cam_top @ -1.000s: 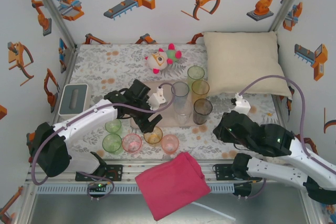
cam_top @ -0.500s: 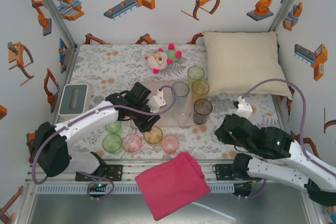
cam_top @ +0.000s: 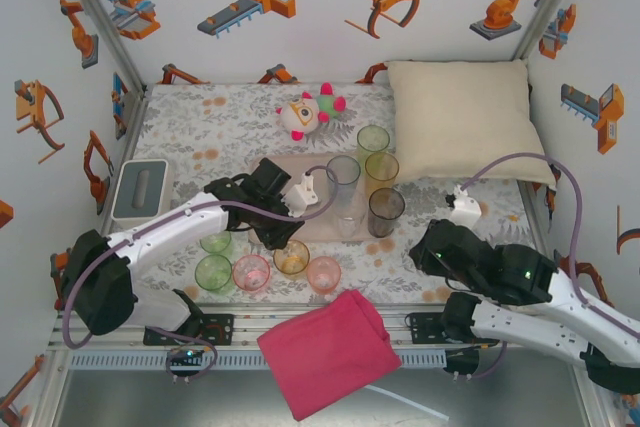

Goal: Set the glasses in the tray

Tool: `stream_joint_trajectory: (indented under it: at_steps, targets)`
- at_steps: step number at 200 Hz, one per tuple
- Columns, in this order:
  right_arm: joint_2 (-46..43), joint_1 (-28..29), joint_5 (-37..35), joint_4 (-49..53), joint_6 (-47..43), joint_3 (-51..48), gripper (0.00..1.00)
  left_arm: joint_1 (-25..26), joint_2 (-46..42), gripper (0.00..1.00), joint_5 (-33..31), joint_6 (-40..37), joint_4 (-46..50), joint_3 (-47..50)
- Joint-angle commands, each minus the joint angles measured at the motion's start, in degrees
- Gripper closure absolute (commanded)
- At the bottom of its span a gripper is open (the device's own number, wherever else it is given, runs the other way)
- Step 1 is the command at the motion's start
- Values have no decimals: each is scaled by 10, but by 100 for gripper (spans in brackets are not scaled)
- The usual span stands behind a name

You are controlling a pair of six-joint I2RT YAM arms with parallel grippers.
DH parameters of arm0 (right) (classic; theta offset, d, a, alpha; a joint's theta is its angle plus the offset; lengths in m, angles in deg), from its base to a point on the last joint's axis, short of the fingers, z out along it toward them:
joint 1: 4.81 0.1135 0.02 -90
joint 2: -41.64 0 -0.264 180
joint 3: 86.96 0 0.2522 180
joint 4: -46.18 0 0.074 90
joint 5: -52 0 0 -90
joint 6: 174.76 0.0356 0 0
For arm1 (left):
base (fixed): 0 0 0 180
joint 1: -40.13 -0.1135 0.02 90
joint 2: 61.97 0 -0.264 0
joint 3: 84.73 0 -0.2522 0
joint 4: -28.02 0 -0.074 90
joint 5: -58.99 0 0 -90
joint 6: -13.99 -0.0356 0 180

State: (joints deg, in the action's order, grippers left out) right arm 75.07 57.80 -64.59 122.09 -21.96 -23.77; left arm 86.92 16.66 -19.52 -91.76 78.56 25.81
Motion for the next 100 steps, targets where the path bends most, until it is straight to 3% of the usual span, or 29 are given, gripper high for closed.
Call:
stream_joint_trajectory:
  at_steps: [1,100]
  targets:
    - [-7,2,-22,-11,12,-7,75,3,5,62,-4,2,-1,-3]
    - [-18,2,-22,-17,15,-17,76,9,15,71,-11,1,-1,-5]
